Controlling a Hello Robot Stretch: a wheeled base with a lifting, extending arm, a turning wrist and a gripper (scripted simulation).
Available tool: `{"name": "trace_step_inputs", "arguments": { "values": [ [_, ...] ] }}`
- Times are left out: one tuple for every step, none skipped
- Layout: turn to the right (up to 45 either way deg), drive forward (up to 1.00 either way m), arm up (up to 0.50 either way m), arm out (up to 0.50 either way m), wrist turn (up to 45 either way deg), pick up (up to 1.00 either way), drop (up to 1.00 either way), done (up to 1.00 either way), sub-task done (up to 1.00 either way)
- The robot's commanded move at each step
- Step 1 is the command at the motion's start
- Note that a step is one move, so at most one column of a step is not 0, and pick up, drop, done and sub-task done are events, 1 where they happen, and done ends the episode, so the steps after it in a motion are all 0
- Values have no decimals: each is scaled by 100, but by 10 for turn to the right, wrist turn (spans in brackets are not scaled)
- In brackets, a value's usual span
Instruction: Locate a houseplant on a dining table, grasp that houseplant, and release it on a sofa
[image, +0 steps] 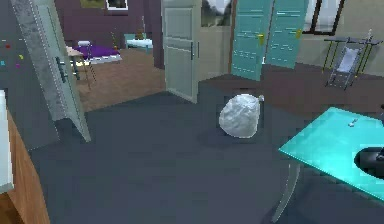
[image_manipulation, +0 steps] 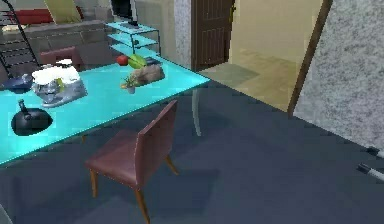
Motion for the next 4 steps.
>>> {"name": "trace_step_inputs", "arguments": {
  "values": [
    [150, 0, 0, 0, 0, 0, 0, 0, 0],
    [0, 70, 0, 0, 0, 0, 0, 0, 0],
    [-30, 0, 0, 0, 0, 0, 0, 0, 0],
    [450, 0, 0, 0, 0, 0, 0, 0, 0]
  ]
}}
